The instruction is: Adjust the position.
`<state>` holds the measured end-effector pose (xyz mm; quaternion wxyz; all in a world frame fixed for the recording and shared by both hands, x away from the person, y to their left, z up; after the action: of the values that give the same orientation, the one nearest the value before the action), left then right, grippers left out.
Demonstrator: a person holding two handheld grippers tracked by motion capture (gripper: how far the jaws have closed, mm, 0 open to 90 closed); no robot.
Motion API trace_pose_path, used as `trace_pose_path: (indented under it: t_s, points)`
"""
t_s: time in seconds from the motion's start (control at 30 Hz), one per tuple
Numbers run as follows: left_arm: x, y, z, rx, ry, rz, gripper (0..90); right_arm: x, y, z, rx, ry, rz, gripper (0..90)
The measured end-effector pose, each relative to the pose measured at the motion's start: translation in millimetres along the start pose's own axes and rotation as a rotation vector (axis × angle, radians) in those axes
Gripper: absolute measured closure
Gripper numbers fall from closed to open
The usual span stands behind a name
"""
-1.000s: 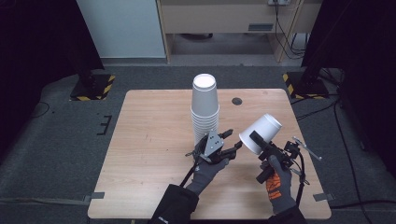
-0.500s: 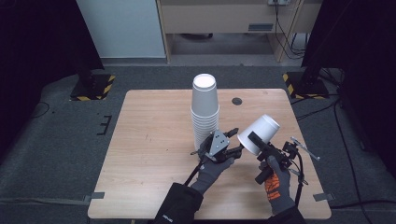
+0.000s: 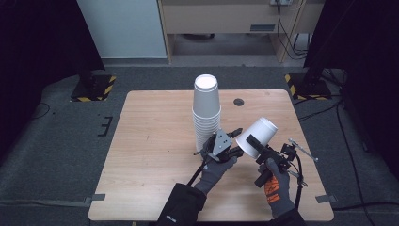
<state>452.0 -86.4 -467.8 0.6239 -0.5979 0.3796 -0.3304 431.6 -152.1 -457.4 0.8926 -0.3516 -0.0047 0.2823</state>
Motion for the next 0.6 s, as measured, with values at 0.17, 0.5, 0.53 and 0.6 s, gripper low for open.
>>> trace_pose_path:
  t_s: [0.17, 0.5, 0.53, 0.6]
  points:
    - [0.6, 1.1, 0.4, 0.000, -0.008, 0.003, 62.7, 0.6, 2.2, 0.9, 0.003, -0.003, 0.009, 14.5]
    - [-2.3, 3.2, 3.2, 0.021, -0.022, 0.018, 74.8, 1.6, 4.0, 0.7, 0.005, -0.007, 0.019, 13.8]
    - [-2.5, 3.5, 3.1, 0.022, -0.020, 0.018, 75.3, 1.9, 3.8, 0.3, 0.003, -0.009, 0.020, 13.7]
    - [-2.9, 4.6, 2.1, 0.022, -0.016, 0.018, 76.6, 2.0, 2.8, -1.3, 0.006, -0.008, 0.020, 13.6]
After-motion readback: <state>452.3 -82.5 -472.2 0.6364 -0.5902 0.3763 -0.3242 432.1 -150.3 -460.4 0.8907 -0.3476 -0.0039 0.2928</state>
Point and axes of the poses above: each handheld gripper's, and its own axes: x roughly forward along the jaws, y roughly out of its underside, z roughly to its left, the point moved 10 cm from there along x, roughly forward along the jaws, and after that the axes turned 9 degrees about y, right-handed, at the moved point
